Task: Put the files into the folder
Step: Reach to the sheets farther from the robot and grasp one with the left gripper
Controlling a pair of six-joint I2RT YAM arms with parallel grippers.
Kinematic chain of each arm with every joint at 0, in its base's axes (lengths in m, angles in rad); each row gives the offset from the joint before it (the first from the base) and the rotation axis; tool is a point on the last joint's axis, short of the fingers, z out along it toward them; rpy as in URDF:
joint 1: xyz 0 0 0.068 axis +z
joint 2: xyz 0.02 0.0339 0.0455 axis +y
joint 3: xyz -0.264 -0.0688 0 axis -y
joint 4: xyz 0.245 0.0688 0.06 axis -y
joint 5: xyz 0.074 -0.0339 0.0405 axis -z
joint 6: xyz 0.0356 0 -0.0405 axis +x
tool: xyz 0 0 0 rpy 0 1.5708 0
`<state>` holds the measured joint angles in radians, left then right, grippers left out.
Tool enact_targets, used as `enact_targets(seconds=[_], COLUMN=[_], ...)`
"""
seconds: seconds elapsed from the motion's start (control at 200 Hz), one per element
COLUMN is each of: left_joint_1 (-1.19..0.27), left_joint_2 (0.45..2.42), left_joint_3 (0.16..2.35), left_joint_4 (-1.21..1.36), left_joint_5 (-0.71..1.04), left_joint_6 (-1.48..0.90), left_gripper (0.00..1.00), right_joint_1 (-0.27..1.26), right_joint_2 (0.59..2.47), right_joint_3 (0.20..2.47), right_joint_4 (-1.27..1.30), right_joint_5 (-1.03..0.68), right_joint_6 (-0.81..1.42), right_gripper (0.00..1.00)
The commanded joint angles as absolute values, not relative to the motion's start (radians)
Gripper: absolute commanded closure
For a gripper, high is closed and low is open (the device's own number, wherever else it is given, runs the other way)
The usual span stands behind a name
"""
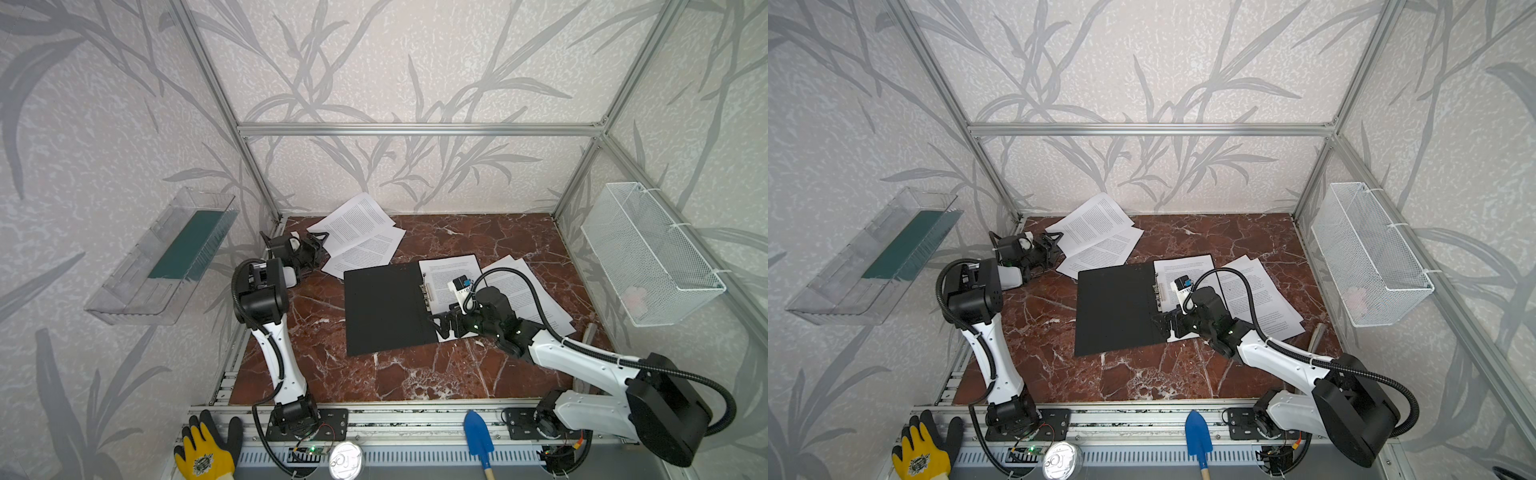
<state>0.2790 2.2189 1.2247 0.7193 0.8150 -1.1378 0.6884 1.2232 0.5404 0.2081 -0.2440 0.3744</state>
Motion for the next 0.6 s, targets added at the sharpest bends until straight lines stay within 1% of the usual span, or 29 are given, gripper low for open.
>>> enact_targets(seconds=[0.0, 0.22, 0.345, 0.51, 0.595], left_joint_1=[0.261, 0.245, 0.233, 0.212, 0.207], left_joint_2=[2.24, 2.275, 2.308, 2.306, 2.317], left_joint_3=[1.27, 1.291, 1.32, 1.358, 1.375], left_joint_4=[0.811, 0.725, 0.758, 0.664, 0.665], left_joint_5=[0.845, 0.788, 0.793, 0.766, 0.763], left_joint_6=[-1.179, -1.16, -1.188, -1.136, -1.146], left_gripper=[0.2, 0.23, 0.3, 0.38, 0.44], right_joint_1=[0.693, 0.692, 0.693, 0.692, 0.692], right_joint_2=[1.227, 1.23, 1.235, 1.229, 1.226], right_joint_3=[0.532, 0.531, 0.534, 0.532, 0.531], right_joint_4=[0.231, 0.233, 0.235, 0.23, 0.229], right_joint_5=[-0.247, -0.248, -0.25, -0.244, -0.241], right_joint_6=[0.376, 0.374, 0.376, 0.374, 0.373], right_gripper=[0.01, 0.01, 0.01, 0.01, 0.01])
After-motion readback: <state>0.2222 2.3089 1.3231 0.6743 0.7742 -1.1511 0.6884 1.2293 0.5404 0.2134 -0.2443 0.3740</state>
